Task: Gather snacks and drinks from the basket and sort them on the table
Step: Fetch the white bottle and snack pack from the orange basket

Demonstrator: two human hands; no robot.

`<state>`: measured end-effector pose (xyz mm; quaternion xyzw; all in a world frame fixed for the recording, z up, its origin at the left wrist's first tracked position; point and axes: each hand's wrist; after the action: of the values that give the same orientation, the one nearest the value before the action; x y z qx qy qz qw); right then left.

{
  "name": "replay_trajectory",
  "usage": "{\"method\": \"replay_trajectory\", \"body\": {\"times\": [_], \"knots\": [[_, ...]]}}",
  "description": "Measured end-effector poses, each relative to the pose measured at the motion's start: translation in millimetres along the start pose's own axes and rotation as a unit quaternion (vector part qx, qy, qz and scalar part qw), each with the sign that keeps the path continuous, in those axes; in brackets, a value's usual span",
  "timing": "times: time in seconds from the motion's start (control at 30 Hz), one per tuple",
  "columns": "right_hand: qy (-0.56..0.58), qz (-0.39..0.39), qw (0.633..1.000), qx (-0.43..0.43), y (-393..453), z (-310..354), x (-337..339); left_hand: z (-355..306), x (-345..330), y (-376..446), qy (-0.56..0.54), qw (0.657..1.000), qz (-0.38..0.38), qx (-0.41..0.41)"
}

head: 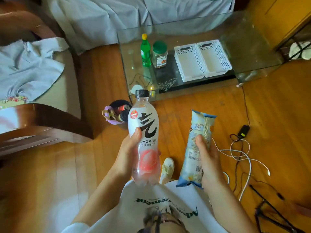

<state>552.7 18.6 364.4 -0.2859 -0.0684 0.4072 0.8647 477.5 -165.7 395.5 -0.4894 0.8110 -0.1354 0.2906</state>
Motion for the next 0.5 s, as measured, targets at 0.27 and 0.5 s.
{"method": "replay_trajectory", "body": {"times": [0.27, 0.5], "knots": [[-0.02, 0.044, 0.998, -0.028, 108, 68, -14, -42, -30, 87, -0.064, 0.998, -0.027, -0.013], [-0.046, 0.072, 0.996, -0.025, 201, 106, -65, -86, -13, 173, -0.098, 0.993, -0.028, -0.055]]}}
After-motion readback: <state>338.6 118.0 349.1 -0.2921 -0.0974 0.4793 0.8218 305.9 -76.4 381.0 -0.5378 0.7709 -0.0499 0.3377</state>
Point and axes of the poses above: each hand's wrist, its own y-axis towards the middle knuckle, its own x-axis out of the back of the hand, z = x × y, and after that the axes turned 5 degrees about y, right-handed
